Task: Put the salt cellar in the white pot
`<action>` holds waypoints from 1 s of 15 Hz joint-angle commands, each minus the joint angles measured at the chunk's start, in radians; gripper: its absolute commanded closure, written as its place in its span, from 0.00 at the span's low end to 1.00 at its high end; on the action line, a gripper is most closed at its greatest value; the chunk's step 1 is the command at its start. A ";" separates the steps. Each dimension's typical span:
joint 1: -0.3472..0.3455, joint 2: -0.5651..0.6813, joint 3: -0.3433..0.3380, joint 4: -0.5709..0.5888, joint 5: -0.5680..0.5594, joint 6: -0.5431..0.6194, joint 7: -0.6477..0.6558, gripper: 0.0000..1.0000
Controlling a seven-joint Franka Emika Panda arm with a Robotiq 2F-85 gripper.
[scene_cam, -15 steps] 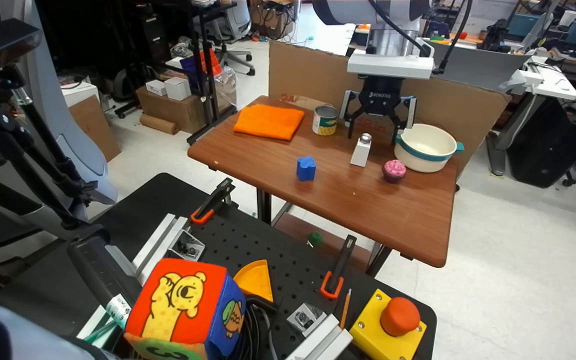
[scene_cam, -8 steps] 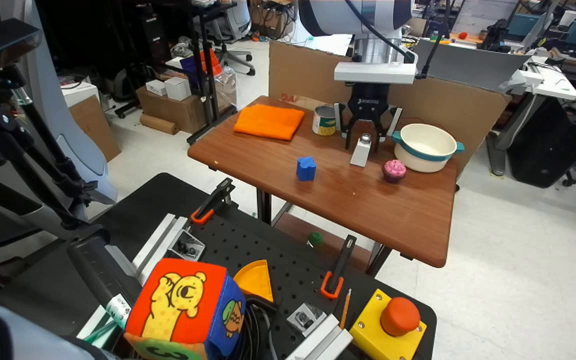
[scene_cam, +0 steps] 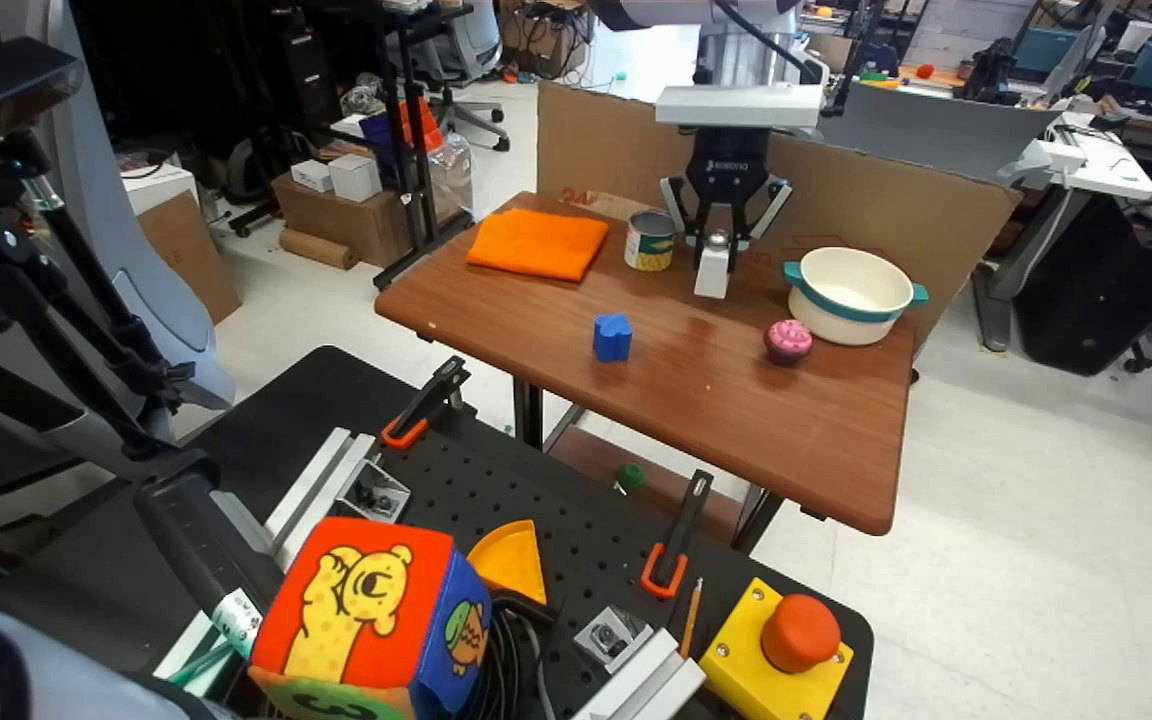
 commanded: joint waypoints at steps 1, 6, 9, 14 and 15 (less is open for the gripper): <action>-0.031 -0.169 0.025 -0.108 0.061 0.035 -0.039 0.90; -0.090 -0.219 0.005 -0.026 0.180 -0.028 -0.053 0.90; -0.135 -0.185 -0.009 0.074 0.217 -0.102 -0.073 0.90; -0.172 -0.097 -0.028 0.248 0.208 -0.243 -0.068 0.90; -0.177 -0.068 -0.031 0.292 0.212 -0.264 -0.061 0.90</action>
